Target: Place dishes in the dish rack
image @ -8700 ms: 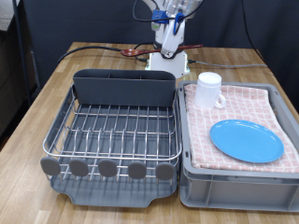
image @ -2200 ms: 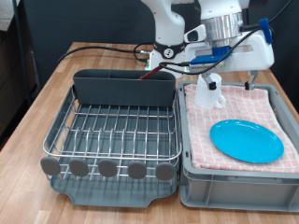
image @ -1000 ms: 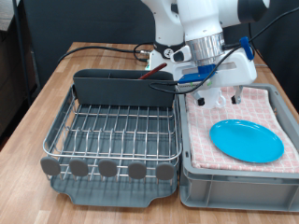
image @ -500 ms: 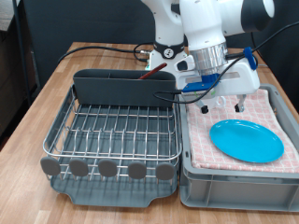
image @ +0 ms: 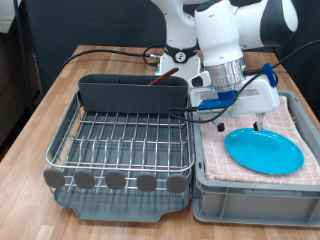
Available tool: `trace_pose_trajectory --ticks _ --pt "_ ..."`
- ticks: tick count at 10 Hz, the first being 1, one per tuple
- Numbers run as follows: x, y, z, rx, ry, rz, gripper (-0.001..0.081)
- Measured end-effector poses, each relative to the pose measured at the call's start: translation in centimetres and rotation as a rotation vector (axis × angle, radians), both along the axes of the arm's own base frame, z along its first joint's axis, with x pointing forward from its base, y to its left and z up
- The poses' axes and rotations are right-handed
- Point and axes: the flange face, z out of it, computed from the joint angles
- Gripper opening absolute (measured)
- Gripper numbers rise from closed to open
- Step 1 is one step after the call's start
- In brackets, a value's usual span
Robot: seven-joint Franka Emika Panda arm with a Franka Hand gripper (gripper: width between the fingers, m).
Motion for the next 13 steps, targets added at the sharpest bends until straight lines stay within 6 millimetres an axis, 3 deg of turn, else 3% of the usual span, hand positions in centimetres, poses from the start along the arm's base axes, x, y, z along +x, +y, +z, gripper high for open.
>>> trace_pose_trajectory --ticks 5,13 --pt "0.6 0.3 -1.2 -0.030 0.030 0.003 0.0802" --pt "1.5 1.8 -1.2 0.064 -0.052 0.036 0.0802"
